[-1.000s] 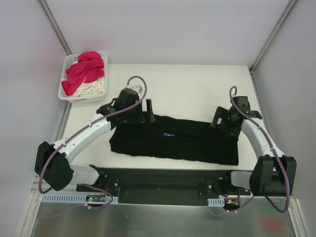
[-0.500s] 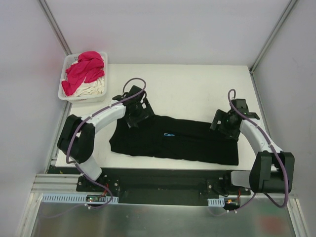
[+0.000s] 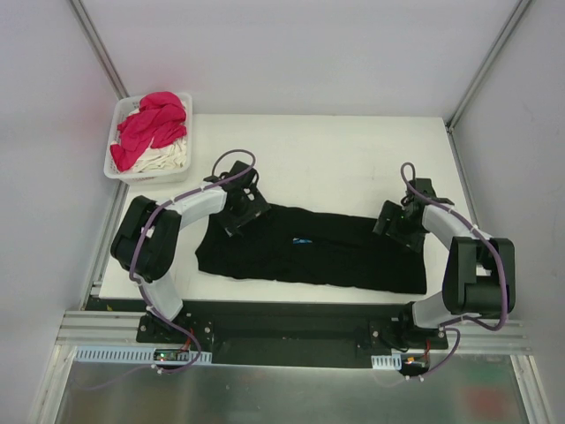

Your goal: Fold and stack the t-shirts

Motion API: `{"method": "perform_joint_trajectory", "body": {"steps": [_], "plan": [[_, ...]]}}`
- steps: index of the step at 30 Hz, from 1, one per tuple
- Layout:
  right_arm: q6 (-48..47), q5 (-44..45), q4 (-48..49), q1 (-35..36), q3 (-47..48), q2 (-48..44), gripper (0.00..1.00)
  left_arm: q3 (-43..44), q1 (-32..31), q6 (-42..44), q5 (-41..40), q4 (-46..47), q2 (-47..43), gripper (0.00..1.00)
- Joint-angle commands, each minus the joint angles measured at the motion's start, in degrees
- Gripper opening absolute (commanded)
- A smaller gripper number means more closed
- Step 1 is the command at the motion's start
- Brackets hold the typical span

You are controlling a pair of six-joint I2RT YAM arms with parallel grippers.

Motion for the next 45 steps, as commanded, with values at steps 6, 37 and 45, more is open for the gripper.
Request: {"method": "perform_joint_trajectory", "body": {"steps": [6, 37, 45], "plan": [[-0.8, 0.6, 4.6, -4.2, 0.8, 5.2, 0.96, -4.4, 3.3, -1.7, -1.5, 1.7, 3.0, 0.99], [-1.7, -3.9, 4.1, -4.5, 1.7, 6.4, 0.96, 26.5, 10.0, 8.4, 5.4, 2.7, 24.2, 0.98], [6.3, -7.9, 9.6, -0.4, -13.2, -7.3, 0.96, 41.4, 9.4, 8.6, 11.7, 2.6, 35.1, 0.97]]}}
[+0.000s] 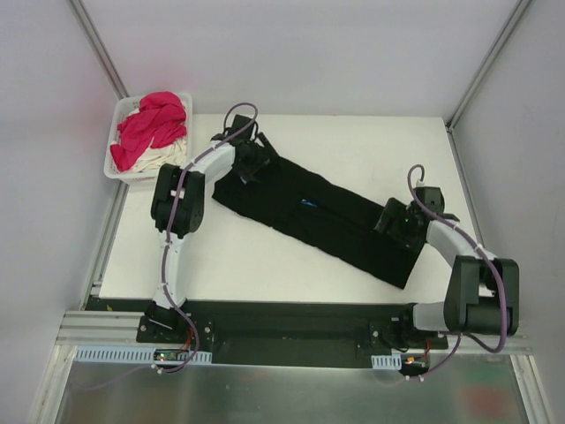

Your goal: Fold and stack the t-shirts

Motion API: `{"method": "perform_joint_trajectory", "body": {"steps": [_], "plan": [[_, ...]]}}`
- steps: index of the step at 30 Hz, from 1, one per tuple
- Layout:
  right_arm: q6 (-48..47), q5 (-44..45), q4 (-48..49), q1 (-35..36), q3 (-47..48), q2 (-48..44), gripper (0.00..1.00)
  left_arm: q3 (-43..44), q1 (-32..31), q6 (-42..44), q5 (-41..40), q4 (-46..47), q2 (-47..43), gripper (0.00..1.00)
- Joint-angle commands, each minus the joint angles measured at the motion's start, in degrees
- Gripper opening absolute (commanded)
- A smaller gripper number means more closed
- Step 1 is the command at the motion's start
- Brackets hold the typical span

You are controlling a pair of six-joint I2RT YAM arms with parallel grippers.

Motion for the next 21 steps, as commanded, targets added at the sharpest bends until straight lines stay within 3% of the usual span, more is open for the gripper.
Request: {"method": "perform_joint_trajectory", "body": {"steps": [1, 9, 16, 21], "plan": [[7.5, -0.5, -2.5, 4.3, -8.5, -3.0, 0.96, 6.7, 0.2, 2.3, 1.4, -0.3, 8.5, 0.97], [11.9, -1.4, -0.8, 11.6, -11.2, -7.0, 0.96, 20.0, -0.1, -1.6, 4.8, -0.2, 18.4, 0.97], [22.1, 2.3, 0.9, 23.6, -12.4, -6.7, 0.96, 30.6, -1.0, -6.3, 7.0, 0.4, 25.0, 0.98], [28.5, 7.6, -2.3, 31.8, -12.6, -6.5, 0.96, 32.4, -1.1, -9.7, 8.2, 5.2, 27.7, 0.99]]}}
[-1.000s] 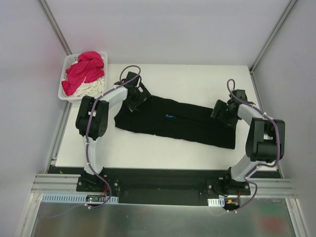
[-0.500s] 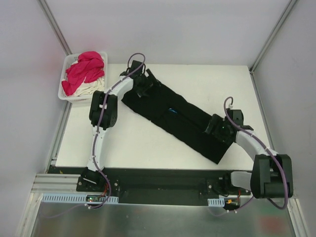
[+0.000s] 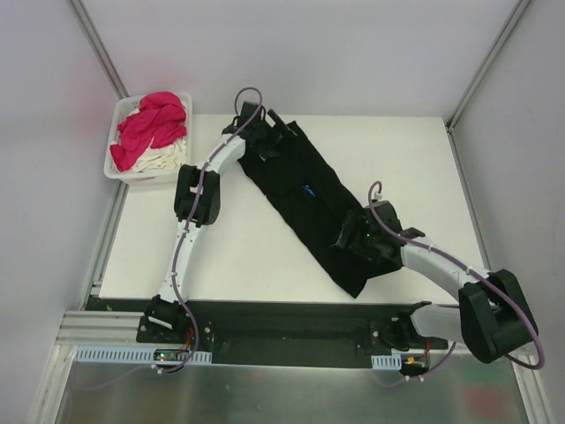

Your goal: Fold and stack the t-shirts

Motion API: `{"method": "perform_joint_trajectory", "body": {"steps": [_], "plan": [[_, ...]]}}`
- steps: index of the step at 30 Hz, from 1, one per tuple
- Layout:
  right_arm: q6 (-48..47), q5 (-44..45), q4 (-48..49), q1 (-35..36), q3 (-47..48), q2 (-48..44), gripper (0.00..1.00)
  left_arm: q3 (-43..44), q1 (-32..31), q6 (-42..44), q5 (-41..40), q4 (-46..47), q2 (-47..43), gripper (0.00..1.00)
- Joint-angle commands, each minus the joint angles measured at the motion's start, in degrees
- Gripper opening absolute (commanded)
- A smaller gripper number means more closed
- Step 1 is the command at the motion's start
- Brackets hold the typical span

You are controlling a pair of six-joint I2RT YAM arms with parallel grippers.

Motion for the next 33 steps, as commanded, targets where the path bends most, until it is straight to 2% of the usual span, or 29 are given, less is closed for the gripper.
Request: {"method": "perform_joint_trajectory", "body": {"steps": [1, 4, 9, 16, 22, 33], "plan": [[9.1, 3.6, -9.9, 7.1, -3.7, 2.5, 0.96, 0.9, -1.2, -3.5, 0.7, 0.5, 5.8, 0.99], [11.9, 7.5, -14.5, 10.8, -2.7, 1.7, 0.96, 3.9, -1.9, -5.0, 1.1, 2.1, 7.9, 0.99], [11.9, 8.8, -18.0, 16.7, 0.0, 2.0, 0.96, 8.4, -3.3, -7.8, 1.2, 7.3, 11.2, 0.99], [8.5, 9.8, -20.7, 24.9, 8.2, 9.3, 0.96, 9.1, -5.6, -10.1, -0.2, 14.5, 13.3, 0.99], [5.2, 9.3, -22.2, 28.4, 14.7, 15.5, 0.96, 10.4, -5.8, -10.8, -1.9, 18.2, 14.8, 0.99], [0.8, 2.3, -15.4, 29.9, 17.0, 16.6, 0.96, 12.2, -5.9, -13.3, -5.0, 24.5, 17.2, 0.99]]}}
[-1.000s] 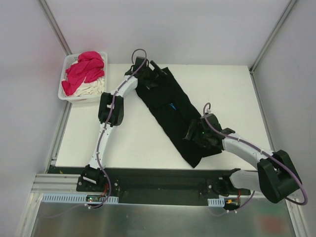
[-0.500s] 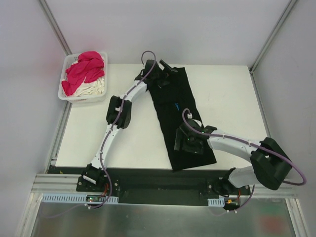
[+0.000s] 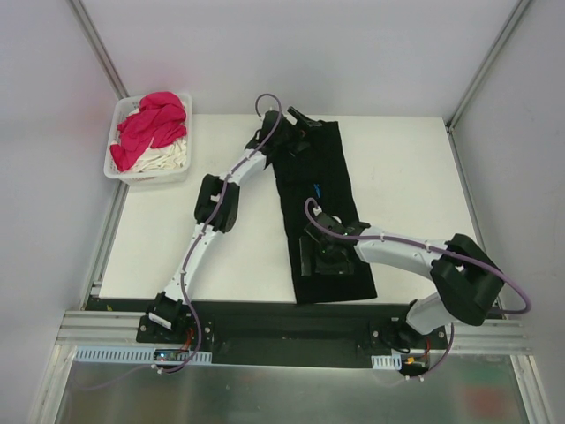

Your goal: Fold and stack the t-shirts

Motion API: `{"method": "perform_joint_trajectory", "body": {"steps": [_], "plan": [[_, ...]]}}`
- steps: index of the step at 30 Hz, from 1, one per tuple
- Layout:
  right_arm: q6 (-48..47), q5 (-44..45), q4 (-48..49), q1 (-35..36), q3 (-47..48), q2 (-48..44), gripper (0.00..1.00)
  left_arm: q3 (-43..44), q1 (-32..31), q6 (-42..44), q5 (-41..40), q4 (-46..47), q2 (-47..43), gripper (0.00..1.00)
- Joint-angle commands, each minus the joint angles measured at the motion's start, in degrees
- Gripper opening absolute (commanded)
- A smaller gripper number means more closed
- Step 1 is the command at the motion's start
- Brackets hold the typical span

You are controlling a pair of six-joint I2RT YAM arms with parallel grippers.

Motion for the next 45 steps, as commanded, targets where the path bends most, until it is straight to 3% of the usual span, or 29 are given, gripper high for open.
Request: {"method": "perform_joint_trajectory", "body": {"steps": [1, 12, 22, 25, 29, 34, 36, 37, 40, 41, 42, 45], "plan": [[-2.2, -7.6, 2.9, 1.1, 1.4, 2.5, 0.96, 1.1, -0.3, 0.1, -5.1, 0.0, 3.6, 0.99], [-3.7, -10.4, 3.2, 1.2, 8.5, 9.4, 0.96, 1.3, 0.1, -0.9, -5.3, 2.4, 4.9, 0.99], [-4.3, -9.4, 1.5, 1.3, 10.6, 9.1, 0.96, 1.0, 1.2, 1.2, -3.1, 1.9, 2.8, 0.99], [-6.0, -7.6, -2.7, 1.3, 12.7, 6.0, 0.96, 0.6, 2.1, 3.6, -1.9, 1.8, -1.1, 0.99], [-11.7, -4.8, -11.8, 0.6, 22.3, 0.5, 0.96, 1.6, 4.3, 9.3, -0.6, 1.2, -10.9, 0.99], [-14.6, -7.0, -17.6, -7.9, 31.0, -6.0, 0.96, 1.2, 7.6, 12.5, 2.3, -2.5, -22.9, 0.99], [-14.8, -8.9, -17.6, -13.9, 32.2, -9.7, 0.96, -2.2, 8.7, 15.5, 6.6, -4.9, -29.6, 0.99], [-15.2, -9.7, -17.8, -16.3, 32.2, -10.8, 0.96, -4.1, 8.7, 17.4, 6.8, -11.1, -32.4, 0.99], [-17.6, -11.6, -18.8, -25.1, 28.8, -14.7, 0.96, -20.9, 8.1, 25.0, 7.9, -17.3, -46.7, 0.99], [-18.2, -12.0, -19.4, -29.0, 27.3, -15.7, 0.96, -31.8, 7.6, 28.3, 7.4, -20.3, -54.8, 0.99], [-18.8, -13.3, -19.8, -30.7, 25.6, -18.0, 0.96, -37.0, 6.9, 30.2, 6.5, -22.0, -59.1, 0.99], [-18.4, -20.6, -18.1, -38.1, 15.1, -23.0, 0.96, -54.8, 1.8, 34.3, -1.9, -30.9, -73.7, 0.99]]}}
